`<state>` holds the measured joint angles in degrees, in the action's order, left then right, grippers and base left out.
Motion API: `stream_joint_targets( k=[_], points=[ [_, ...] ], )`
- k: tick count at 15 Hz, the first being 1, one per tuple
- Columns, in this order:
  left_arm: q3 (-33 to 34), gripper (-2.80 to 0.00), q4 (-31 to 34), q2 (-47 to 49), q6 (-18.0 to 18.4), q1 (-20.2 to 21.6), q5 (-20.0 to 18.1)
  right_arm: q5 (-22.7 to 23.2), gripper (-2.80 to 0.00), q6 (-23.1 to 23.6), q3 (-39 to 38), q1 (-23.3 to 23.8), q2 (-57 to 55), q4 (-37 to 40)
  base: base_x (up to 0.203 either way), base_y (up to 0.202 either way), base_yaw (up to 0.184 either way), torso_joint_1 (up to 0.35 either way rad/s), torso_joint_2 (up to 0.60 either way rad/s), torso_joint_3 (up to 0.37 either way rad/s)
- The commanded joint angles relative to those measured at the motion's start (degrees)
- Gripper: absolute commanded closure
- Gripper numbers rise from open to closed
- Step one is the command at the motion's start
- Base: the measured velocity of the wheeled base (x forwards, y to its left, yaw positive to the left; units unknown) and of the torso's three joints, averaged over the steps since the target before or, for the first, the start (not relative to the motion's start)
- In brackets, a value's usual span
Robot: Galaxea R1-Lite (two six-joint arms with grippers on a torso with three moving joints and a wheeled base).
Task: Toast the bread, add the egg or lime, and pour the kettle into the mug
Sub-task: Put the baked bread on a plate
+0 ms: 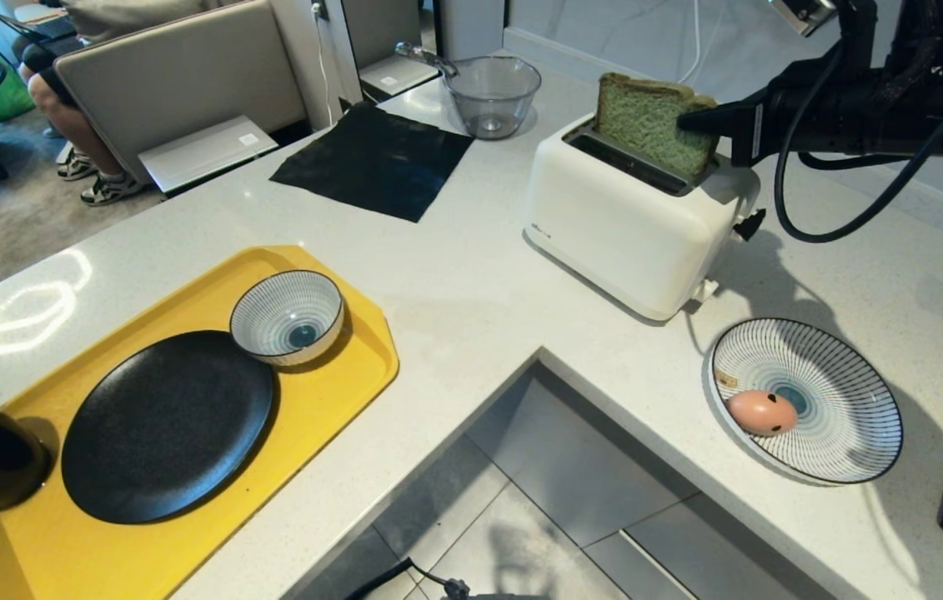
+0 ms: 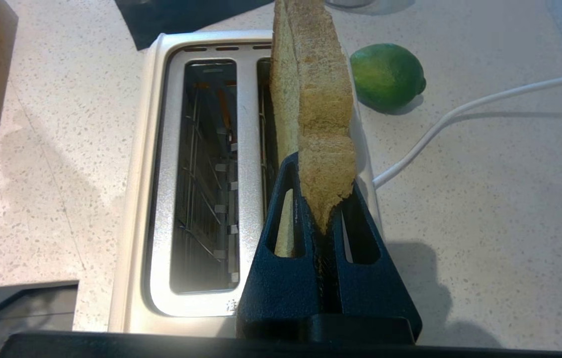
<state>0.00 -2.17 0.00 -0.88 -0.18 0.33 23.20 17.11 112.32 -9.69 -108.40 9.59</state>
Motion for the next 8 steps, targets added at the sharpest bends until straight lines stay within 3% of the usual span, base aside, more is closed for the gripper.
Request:
stream_joint_targets(
  k=[1, 4, 8],
  points=[
    [0.79, 0.0, -0.03, 0.0, 0.0, 0.01, 0.02, 0.06, 0.0, 1.98, -0.31, -0.11, 1.56, -0.1, 0.0, 0.0, 0.0, 0.0, 0.0, 0.0],
    [0.79, 0.0, -0.03, 0.0, 0.0, 0.01, 0.02, -0.31, 0.0, 5.24, -5.81, -0.07, 5.24, -5.57, 0.0, 0.0, 0.0, 0.0, 0.0, 0.0],
    [0.79, 0.0, -0.03, 0.0, 0.0, 0.01, 0.02, -1.67, 0.0, 3.04, -9.34, -0.01, 11.37, -9.21, 0.0, 0.0, 0.0, 0.0, 0.0, 0.0]
  ],
)
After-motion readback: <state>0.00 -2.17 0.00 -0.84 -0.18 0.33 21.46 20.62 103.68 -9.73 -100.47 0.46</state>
